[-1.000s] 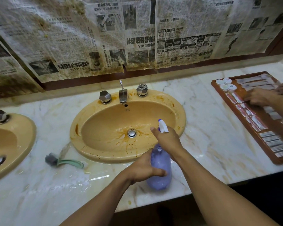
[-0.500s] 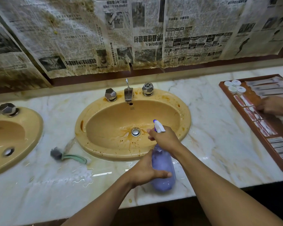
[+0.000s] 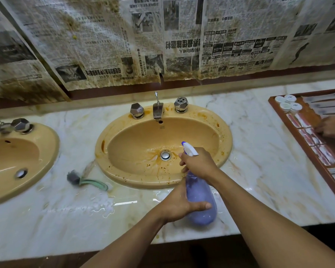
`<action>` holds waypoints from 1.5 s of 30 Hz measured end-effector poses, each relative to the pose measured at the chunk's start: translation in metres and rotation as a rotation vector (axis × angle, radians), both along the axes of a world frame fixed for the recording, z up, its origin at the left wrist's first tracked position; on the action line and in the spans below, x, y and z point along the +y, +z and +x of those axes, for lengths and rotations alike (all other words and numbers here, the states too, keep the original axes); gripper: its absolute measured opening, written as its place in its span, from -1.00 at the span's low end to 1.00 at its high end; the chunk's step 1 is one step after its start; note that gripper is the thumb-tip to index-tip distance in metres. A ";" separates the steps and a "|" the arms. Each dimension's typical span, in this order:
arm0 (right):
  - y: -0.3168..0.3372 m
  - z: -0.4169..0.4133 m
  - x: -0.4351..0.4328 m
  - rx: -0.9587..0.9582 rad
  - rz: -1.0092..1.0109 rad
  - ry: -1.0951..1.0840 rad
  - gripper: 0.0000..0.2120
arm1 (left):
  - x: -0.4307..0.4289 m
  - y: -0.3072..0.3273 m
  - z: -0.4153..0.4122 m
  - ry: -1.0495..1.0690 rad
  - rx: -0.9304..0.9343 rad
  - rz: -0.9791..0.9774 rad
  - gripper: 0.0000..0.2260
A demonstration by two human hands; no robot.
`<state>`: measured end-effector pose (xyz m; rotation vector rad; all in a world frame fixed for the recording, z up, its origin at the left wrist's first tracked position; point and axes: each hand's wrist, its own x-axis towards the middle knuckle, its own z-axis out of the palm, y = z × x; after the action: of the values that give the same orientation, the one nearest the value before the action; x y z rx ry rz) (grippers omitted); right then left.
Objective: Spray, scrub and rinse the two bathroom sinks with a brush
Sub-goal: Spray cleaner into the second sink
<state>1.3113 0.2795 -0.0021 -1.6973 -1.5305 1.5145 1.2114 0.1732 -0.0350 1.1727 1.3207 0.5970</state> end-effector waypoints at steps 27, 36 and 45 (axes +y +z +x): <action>0.022 0.028 0.074 -0.189 -0.151 0.892 -0.72 | -0.023 -0.073 -0.111 0.856 1.157 0.215 -0.71; 0.024 0.016 0.087 -0.225 -0.217 0.969 -0.70 | -0.023 -0.078 -0.117 0.771 1.181 0.083 -0.38; 0.025 0.027 0.092 -0.375 -0.147 0.894 -0.68 | -0.021 -0.078 -0.119 0.789 1.181 0.061 -0.39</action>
<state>1.3379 0.3715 0.0233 -1.4885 -2.6761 1.7778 1.0927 0.1519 -0.1126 1.0219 2.8554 0.4696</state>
